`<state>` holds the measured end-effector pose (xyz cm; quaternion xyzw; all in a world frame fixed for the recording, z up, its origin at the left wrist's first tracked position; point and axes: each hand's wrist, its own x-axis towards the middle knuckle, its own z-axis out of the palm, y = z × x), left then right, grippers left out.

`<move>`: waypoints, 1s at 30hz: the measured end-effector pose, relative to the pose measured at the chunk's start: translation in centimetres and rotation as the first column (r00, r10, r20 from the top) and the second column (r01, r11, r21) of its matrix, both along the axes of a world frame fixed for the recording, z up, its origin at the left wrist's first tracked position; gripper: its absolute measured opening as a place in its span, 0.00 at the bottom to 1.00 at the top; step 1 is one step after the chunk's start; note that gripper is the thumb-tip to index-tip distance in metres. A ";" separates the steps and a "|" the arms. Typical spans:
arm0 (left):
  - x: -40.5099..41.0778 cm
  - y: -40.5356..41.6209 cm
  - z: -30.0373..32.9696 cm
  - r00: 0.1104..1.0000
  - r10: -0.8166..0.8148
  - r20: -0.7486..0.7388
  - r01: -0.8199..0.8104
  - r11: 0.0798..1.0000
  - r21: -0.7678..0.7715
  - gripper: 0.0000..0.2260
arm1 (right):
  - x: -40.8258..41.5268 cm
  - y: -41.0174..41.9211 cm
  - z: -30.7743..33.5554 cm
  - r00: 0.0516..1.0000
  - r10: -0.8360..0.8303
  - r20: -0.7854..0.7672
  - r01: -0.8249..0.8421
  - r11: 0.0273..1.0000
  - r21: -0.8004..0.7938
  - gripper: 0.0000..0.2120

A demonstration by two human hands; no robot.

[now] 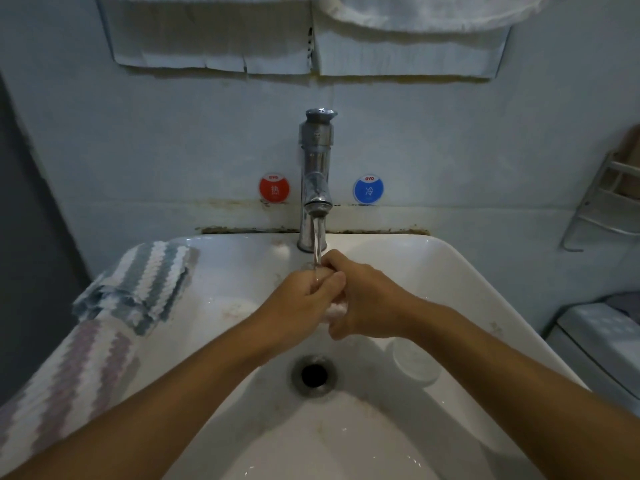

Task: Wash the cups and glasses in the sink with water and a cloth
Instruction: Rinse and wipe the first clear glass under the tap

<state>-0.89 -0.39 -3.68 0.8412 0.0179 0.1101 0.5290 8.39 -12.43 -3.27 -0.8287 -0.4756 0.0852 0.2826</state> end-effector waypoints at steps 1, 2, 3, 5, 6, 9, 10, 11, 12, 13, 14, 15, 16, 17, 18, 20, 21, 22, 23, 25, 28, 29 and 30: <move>-0.1 -0.1 0.1 1.000 0.008 0.025 -0.007 1.000 -0.031 0.12 | 0.0 0.0 0.0 1.000 -0.001 -0.016 0.001 1.000 -0.002 0.36; -0.2 -0.1 0.0 0.999 0.014 0.051 -0.012 0.999 -0.048 0.12 | 0.1 0.0 -0.1 0.999 0.001 -0.034 -0.001 1.000 0.002 0.36; -0.2 -0.1 0.0 0.997 0.018 0.071 -0.014 0.999 -0.050 0.12 | 0.2 0.0 -0.2 0.999 0.004 -0.048 -0.003 1.000 0.011 0.36; 0.0 0.1 0.1 0.996 0.023 0.082 -0.022 1.000 -0.020 0.13 | 0.3 0.0 -0.2 0.998 0.008 -0.055 -0.007 1.000 0.026 0.37; 0.1 0.2 0.1 0.997 0.024 0.072 -0.024 1.000 -0.001 0.14 | 0.3 0.0 -0.1 0.998 0.008 -0.055 -0.007 1.000 0.031 0.36; 0.2 0.2 -0.1 1.000 0.017 0.004 -0.017 0.994 0.110 0.18 | 0.2 -0.1 -0.1 0.998 0.020 -0.063 -0.018 1.000 0.020 0.36; 0.3 0.1 -0.2 1.000 0.018 -0.012 -0.015 0.984 0.179 0.19 | 0.2 0.0 -0.2 0.998 0.019 -0.057 -0.018 1.000 0.017 0.36; 0.3 0.0 -0.3 1.000 0.018 -0.017 -0.014 0.974 0.226 0.18 | 0.3 0.0 -0.2 0.999 0.017 -0.048 -0.016 1.000 0.024 0.36; 0.3 -0.1 -0.2 1.000 0.016 -0.011 -0.013 0.971 0.237 0.18 | 0.4 0.0 -0.3 0.999 0.012 -0.041 -0.010 0.999 0.040 0.36; 0.3 -0.2 -0.2 1.000 0.011 0.003 -0.012 0.975 0.221 0.17 | 0.5 0.1 -0.4 0.999 0.004 -0.039 -0.002 0.998 0.057 0.37; 0.3 -0.2 -0.1 1.000 0.005 0.021 -0.009 0.980 0.197 0.16 | 0.6 0.0 -0.4 0.999 0.000 -0.039 0.003 0.998 0.070 0.37; 0.3 -0.2 0.0 0.999 -0.001 0.035 -0.005 0.986 0.167 0.15 | 0.8 0.0 -0.4 0.999 -0.004 -0.037 0.007 0.997 0.074 0.37; 0.2 -0.3 0.1 0.999 -0.007 0.043 0.002 0.992 0.127 0.14 | 0.8 0.0 -0.4 0.999 -0.005 -0.035 0.008 0.998 0.067 0.37; 0.1 -0.3 0.1 0.999 -0.009 0.051 0.005 0.997 0.078 0.13 | 0.9 -0.1 -0.2 0.999 -0.003 -0.036 0.005 0.999 0.054 0.37; 0.0 -0.3 0.1 0.998 -0.006 0.063 0.004 1.000 0.030 0.12 | 0.9 -0.1 -0.1 0.999 0.001 -0.038 0.001 0.999 0.043 0.37; -0.2 -0.4 0.2 0.996 0.021 0.085 -0.016 0.998 -0.060 0.11 | 0.9 -0.1 0.2 0.999 -0.002 -0.043 0.003 0.999 0.034 0.36; -0.2 -0.4 0.3 0.995 0.043 0.084 -0.034 0.994 -0.107 0.11 | 0.9 -0.1 0.3 0.999 -0.009 -0.046 0.011 0.999 0.034 0.35; -0.1 -0.4 0.3 0.994 0.073 0.075 -0.061 0.987 -0.151 0.10 | 1.0 -0.2 0.3 0.999 -0.018 -0.051 0.020 0.999 0.037 0.34; -0.1 -0.5 0.4 0.992 0.109 0.058 -0.096 0.978 -0.186 0.10 | 1.0 -0.2 0.3 0.998 -0.031 -0.057 0.033 0.999 0.039 0.33; 0.0 -0.5 0.4 0.982 0.185 0.028 -0.175 0.960 -0.220 0.13 | 1.0 -0.3 0.3 0.998 -0.047 -0.050 0.049 0.998 0.042 0.31; 0.1 -0.5 0.5 0.953 0.304 0.005 -0.291 0.917 -0.274 0.16 | 0.8 0.0 0.4 0.998 -0.056 -0.042 0.057 0.998 0.040 0.31; 0.1 -0.6 0.5 0.940 0.342 -0.008 -0.329 0.896 -0.300 0.16 | 0.7 0.1 0.6 0.997 -0.054 -0.054 0.056 0.998 0.040 0.31; 0.2 -0.7 0.6 0.925 0.378 -0.028 -0.366 0.870 -0.330 0.16 | 0.5 0.2 0.7 0.996 -0.043 -0.073 0.046 0.998 0.044 0.31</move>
